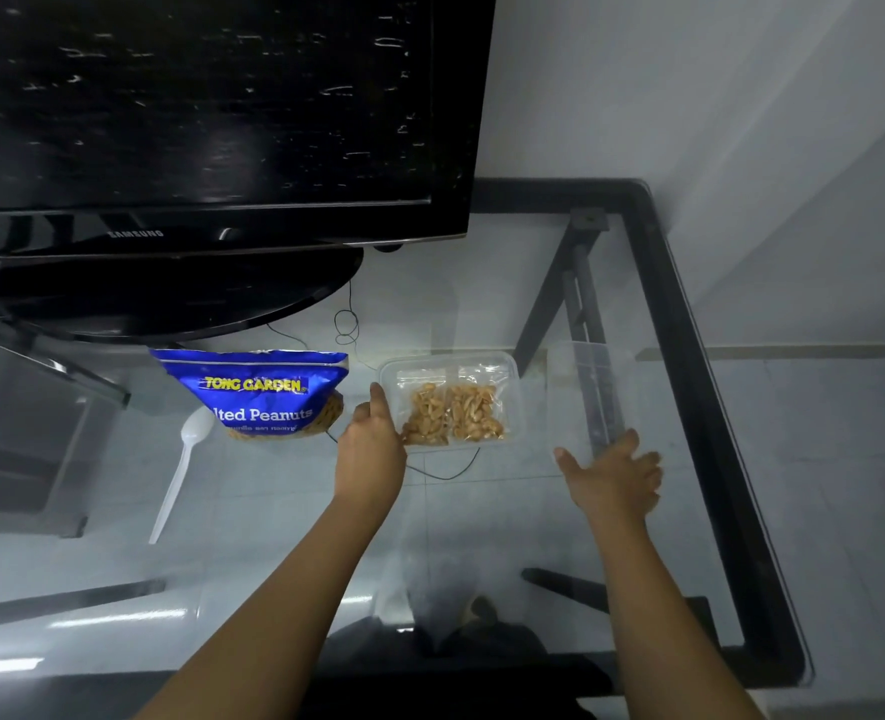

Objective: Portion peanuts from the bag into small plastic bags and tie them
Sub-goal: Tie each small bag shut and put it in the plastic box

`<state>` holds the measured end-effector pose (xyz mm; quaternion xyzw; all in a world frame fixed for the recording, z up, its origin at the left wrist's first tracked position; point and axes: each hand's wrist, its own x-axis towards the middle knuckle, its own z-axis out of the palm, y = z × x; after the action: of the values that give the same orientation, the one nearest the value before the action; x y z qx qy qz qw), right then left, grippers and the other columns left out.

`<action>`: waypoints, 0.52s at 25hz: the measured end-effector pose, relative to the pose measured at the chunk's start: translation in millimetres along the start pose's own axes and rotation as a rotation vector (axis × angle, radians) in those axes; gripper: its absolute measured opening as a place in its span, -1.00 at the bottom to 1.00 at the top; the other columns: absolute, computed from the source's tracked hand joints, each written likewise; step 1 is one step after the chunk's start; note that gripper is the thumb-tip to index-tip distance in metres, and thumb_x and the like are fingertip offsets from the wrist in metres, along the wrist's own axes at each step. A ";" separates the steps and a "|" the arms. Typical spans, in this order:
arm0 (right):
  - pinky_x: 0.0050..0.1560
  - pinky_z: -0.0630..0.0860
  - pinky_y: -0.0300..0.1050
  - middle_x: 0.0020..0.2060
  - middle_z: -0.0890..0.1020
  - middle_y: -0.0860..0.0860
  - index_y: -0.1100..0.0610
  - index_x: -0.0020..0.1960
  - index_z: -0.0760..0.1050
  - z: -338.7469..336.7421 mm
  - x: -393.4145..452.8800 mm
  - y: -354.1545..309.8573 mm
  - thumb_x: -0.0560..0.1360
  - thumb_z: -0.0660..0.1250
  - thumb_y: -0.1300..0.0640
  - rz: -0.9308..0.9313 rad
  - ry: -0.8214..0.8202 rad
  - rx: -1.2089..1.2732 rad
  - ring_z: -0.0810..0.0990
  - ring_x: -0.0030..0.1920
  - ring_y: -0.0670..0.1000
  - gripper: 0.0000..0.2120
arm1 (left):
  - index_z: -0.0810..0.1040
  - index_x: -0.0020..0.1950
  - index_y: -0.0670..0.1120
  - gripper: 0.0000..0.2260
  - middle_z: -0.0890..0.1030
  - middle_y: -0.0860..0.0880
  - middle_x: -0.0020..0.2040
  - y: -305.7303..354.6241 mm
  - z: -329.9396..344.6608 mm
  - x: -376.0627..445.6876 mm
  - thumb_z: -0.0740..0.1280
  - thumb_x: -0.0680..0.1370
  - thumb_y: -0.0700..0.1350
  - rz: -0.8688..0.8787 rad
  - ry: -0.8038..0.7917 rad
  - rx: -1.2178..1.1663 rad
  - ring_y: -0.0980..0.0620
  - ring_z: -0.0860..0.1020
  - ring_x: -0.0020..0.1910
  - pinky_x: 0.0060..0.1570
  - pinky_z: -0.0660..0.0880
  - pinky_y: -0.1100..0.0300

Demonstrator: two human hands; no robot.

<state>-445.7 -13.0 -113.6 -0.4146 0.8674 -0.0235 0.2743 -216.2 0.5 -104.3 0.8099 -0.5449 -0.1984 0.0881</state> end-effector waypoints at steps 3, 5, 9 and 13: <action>0.21 0.39 0.25 0.31 0.24 0.25 0.14 0.34 0.17 -2.6 -0.5 -2.8 0.26 0.54 -0.04 -0.008 0.075 0.080 0.32 0.27 0.28 -0.18 | 0.00 0.50 -0.23 -0.41 0.47 -0.25 0.24 0.8 -1.6 -0.6 0.22 0.54 -0.32 0.022 -0.045 0.098 -0.14 0.52 0.15 0.11 0.48 0.09; 0.09 0.53 0.09 0.30 0.20 0.19 0.12 0.29 0.25 -8.2 -2.2 -4.5 0.27 0.55 0.18 -0.075 0.155 0.332 0.44 0.16 0.20 -0.29 | 0.00 0.50 -0.23 -0.42 0.47 -0.25 0.24 0.5 -3.9 -2.7 0.21 0.55 -0.30 0.034 -0.070 0.093 -0.15 0.51 0.15 0.13 0.48 0.08; -0.06 0.53 -0.29 0.27 0.38 0.06 0.06 0.38 0.20 -36.7 -14.3 -14.7 0.47 0.29 0.36 -0.214 0.276 1.038 0.56 -0.01 -0.06 -0.44 | 0.14 0.47 -0.21 -0.52 0.40 -0.22 0.35 -1.9 -6.1 -9.1 0.19 0.59 -0.15 0.063 0.077 -0.043 -0.17 0.39 0.30 0.25 0.41 0.01; 0.07 0.50 -0.23 0.00 0.59 -0.11 0.03 0.47 0.08 -56.5 -23.5 -27.3 0.58 0.17 0.21 -0.291 0.069 1.169 0.58 -0.03 -0.22 -0.49 | 0.32 0.40 -0.17 -0.64 0.45 -0.16 0.33 11.2 -17.8 -25.6 0.12 0.62 -0.10 0.156 0.219 -0.440 -0.08 0.39 0.30 0.26 0.36 0.08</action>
<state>-442.4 -24.2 -47.6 -0.3087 0.6534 -0.5470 0.4225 -226.7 18.3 -78.4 0.7435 -0.5364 -0.2159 0.3359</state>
